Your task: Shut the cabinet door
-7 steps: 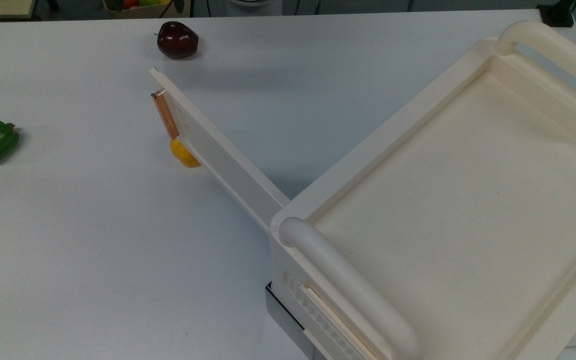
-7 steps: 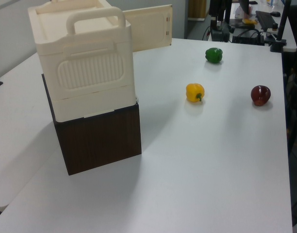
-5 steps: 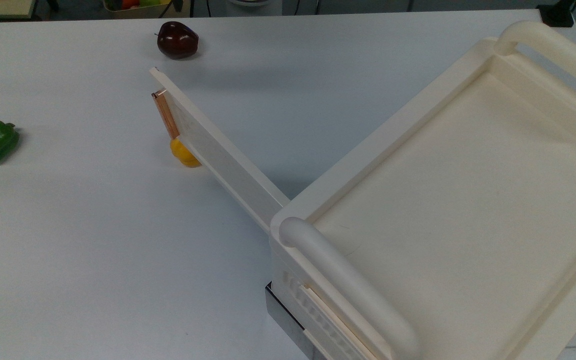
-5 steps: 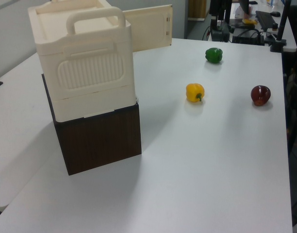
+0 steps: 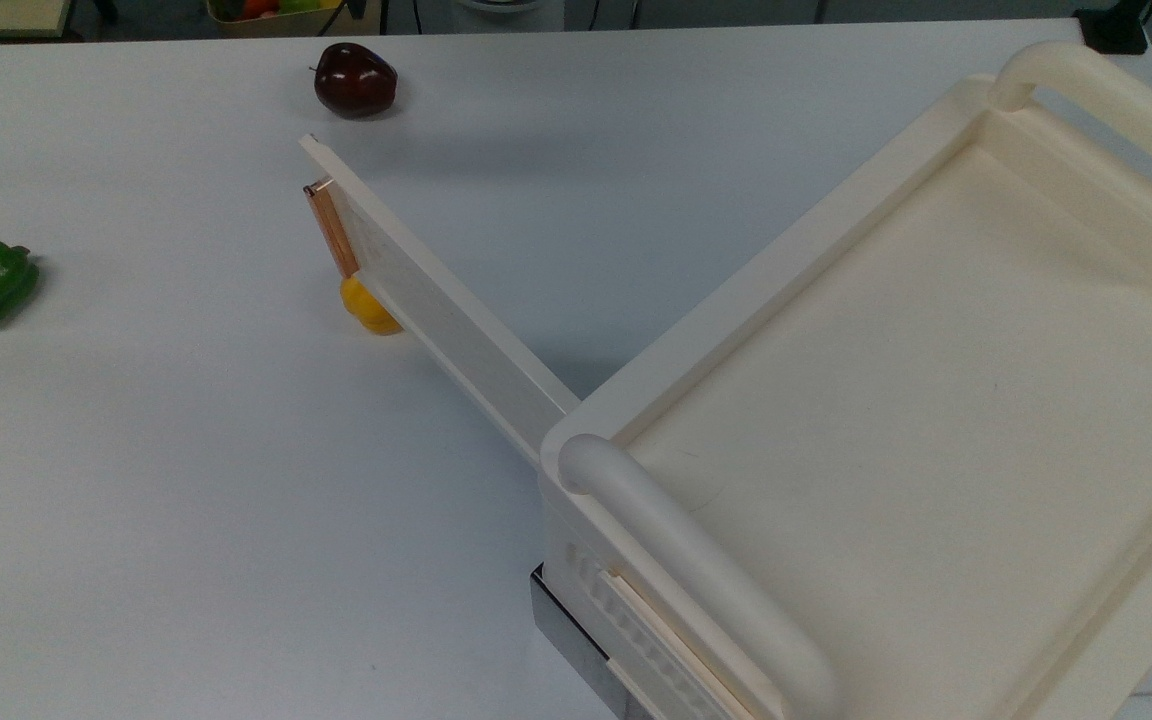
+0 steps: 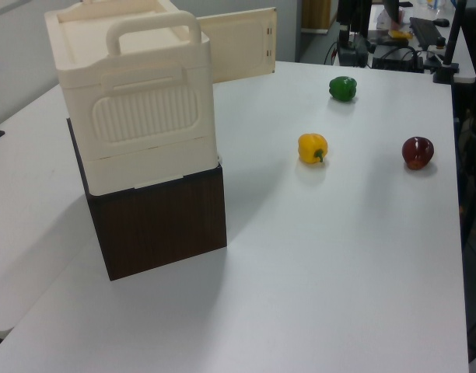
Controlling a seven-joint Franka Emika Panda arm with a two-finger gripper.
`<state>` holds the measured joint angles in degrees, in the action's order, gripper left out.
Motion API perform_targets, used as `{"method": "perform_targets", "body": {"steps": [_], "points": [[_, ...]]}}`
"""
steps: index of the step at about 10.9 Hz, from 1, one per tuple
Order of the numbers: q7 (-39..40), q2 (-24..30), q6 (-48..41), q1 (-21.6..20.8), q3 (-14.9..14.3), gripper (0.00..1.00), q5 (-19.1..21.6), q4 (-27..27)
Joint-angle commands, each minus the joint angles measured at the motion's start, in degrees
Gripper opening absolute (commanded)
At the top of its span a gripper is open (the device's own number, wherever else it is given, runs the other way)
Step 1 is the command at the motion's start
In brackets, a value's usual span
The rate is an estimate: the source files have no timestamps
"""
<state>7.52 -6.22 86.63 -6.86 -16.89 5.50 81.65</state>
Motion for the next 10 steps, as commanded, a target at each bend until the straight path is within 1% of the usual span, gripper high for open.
{"method": "perform_targets", "body": {"steps": [1, 2, 3, 4, 5, 6, 7, 9, 10], "points": [[0.03, 1.21, -0.85, -0.61, -0.43, 0.99, -0.84, 0.97], [0.73, 1.21, -0.93, -0.52, -0.43, 0.88, -0.93, 0.97], [2.56, 1.21, -1.2, -0.52, -0.51, 0.69, -0.93, 1.05], [4.76, 1.21, -1.46, -0.52, -0.43, 0.41, -0.93, 1.06], [6.43, 1.21, -1.55, -0.26, -0.6, 0.22, -0.75, 0.97], [6.8, 1.21, -1.46, 0.09, -0.6, 0.07, -0.67, 0.88], [6.71, 1.04, -1.29, 0.09, -0.6, 0.0, -0.4, 0.79], [5.14, 0.51, 0.9, 0.18, -0.6, 0.0, 0.47, 0.62], [2.43, 0.42, 3.52, 0.27, -0.6, 0.0, 1.17, 0.62]]}}
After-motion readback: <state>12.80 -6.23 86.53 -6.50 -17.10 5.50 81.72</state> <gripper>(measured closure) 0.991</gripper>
